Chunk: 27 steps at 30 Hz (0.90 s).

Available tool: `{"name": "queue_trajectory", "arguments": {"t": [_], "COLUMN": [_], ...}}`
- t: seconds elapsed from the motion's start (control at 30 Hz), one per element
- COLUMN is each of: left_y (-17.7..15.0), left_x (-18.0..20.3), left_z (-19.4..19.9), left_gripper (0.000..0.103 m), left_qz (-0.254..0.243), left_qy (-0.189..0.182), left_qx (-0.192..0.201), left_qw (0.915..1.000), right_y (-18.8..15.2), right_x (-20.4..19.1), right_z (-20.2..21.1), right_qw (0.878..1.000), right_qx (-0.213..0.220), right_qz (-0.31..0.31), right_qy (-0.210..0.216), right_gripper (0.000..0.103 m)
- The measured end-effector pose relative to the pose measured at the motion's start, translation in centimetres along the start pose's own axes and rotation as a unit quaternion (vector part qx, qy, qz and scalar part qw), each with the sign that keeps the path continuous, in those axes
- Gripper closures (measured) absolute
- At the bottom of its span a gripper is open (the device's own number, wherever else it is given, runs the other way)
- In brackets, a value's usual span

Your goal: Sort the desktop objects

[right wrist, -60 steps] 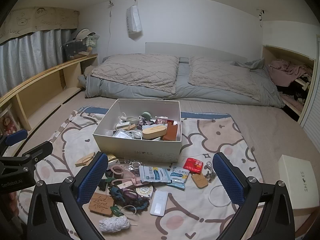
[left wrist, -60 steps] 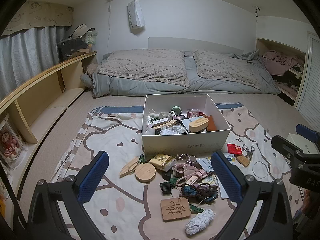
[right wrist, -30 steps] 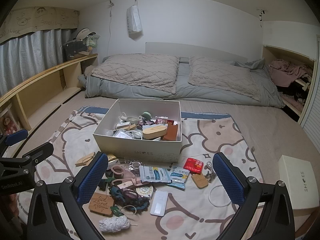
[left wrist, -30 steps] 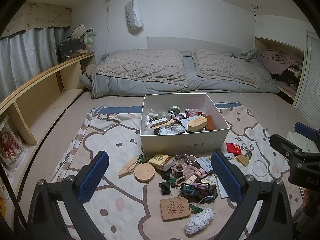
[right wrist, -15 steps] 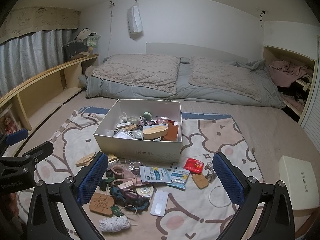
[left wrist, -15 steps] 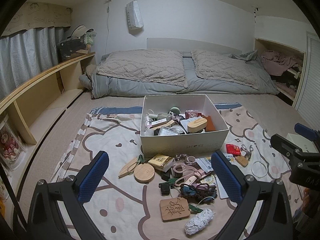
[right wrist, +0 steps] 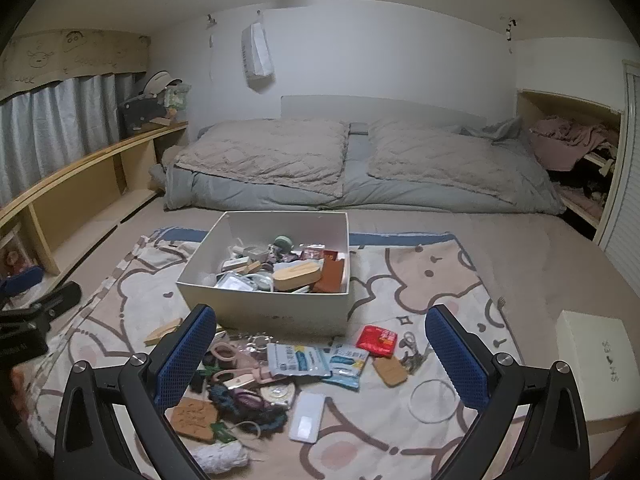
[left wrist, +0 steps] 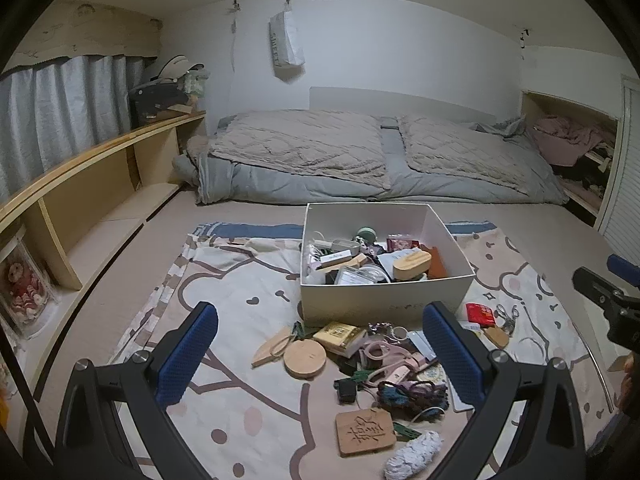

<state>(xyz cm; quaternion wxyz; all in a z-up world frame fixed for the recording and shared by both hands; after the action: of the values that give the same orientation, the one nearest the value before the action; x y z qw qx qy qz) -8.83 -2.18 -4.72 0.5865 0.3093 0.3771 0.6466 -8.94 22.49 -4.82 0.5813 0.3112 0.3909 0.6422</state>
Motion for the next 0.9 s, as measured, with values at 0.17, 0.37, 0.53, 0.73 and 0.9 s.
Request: {"name": "queue_trajectory", "arguments": {"t": [0.17, 0.37, 0.53, 0.73, 0.9], "left_y": [-0.2, -0.7, -1.5, -3.1, -5.8], "left_x": [-1.4, -2.7, -3.2, -3.4, -3.6], "left_z": [-0.8, -1.9, -3.1, -5.0, -7.6], "left_gripper": [0.000, 0.000, 0.000, 0.000, 0.000], "left_qz": [0.008, 0.009, -0.003, -0.017, -0.020], "left_qy": [0.005, 0.007, 0.005, 0.000, -0.009], "left_qx": [0.004, 0.010, 0.009, -0.001, -0.041], "left_qw": [1.0000, 0.9999, 0.9999, 0.9998, 0.9989], "right_y": [-0.2, -1.0, -1.8, -2.9, -4.8], "right_x": [1.1, 2.5, 2.6, 1.5, 0.0], "right_z": [-0.6, -1.4, -2.1, -2.7, -4.1], "right_qw": [1.000, 1.000, 0.999, 0.998, 0.993], "right_qx": [0.003, 0.001, -0.002, -0.006, -0.032], "right_qz": [0.006, 0.016, 0.033, 0.066, 0.096], "right_qy": [0.000, -0.006, -0.001, 0.020, 0.057], "right_gripper": [0.000, 0.000, 0.000, 0.000, 0.000]}}
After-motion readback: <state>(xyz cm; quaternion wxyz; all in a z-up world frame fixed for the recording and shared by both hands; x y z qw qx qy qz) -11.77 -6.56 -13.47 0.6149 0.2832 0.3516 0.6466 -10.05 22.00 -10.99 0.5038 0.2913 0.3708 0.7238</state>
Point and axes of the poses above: each gripper's, at about its wrist camera, not at the fingertips, and z roughly against the way its jaws point, x to its right, y to its top, the point moved 10 cm from there along -z, roughly the way its jaws point, and after that the axes turned 6 degrees about y, right-handed, at the moved point
